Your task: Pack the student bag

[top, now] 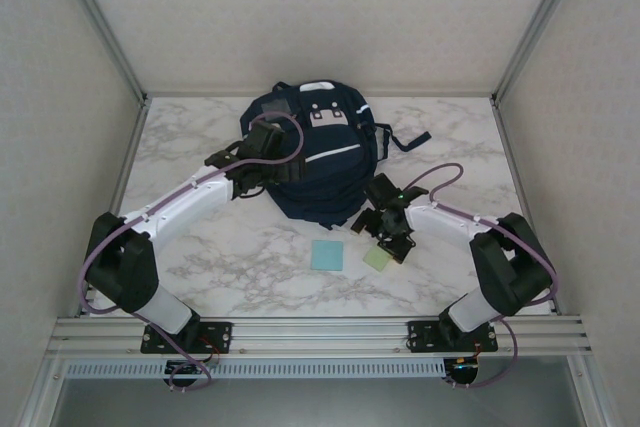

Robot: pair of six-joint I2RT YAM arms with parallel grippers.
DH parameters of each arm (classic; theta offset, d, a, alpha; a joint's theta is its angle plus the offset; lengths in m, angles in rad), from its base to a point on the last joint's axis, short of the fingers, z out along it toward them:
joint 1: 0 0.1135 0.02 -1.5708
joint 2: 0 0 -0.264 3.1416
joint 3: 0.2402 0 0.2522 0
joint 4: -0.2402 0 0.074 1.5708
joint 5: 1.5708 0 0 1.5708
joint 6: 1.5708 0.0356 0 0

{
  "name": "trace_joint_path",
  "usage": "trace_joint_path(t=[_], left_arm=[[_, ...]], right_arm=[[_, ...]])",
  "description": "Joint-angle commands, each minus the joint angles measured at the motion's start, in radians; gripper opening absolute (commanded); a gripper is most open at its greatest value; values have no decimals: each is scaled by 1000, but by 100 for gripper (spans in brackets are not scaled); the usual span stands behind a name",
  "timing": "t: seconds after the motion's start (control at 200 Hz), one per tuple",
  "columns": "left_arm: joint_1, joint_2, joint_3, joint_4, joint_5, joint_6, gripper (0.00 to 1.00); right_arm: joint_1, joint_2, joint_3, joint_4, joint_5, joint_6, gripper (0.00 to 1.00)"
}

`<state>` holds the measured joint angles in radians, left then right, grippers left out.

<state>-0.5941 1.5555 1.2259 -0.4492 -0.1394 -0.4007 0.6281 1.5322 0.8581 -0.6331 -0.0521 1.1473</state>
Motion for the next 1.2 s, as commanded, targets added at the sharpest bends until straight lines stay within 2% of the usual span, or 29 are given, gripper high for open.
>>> trace_joint_path(t=[0.0, 0.37, 0.561, 0.886, 0.986, 1.051, 1.196], left_arm=[[-6, -11, 42, -24, 10, 6, 100], [-7, 11, 61, -24, 25, 10, 100], [-7, 14, 55, -28, 14, 9, 100], [-7, 9, 46, -26, 8, 14, 100], [-8, 12, 45, -22, 8, 15, 100], [-8, 14, 47, -20, 11, 20, 100], [-15, 24, 47, -8, 15, 90, 99]], right_arm=[[32, -3, -2, -120, 51, -20, 99], [56, -29, 36, -243, 122, -47, 99], [56, -9, -16, -123, 53, -1, 95], [60, 23, -71, -22, 45, 28, 73], [59, 22, -81, -28, 55, 28, 64], [60, 18, -83, -33, 65, 23, 54], [56, -2, -55, -67, 95, -14, 52]])
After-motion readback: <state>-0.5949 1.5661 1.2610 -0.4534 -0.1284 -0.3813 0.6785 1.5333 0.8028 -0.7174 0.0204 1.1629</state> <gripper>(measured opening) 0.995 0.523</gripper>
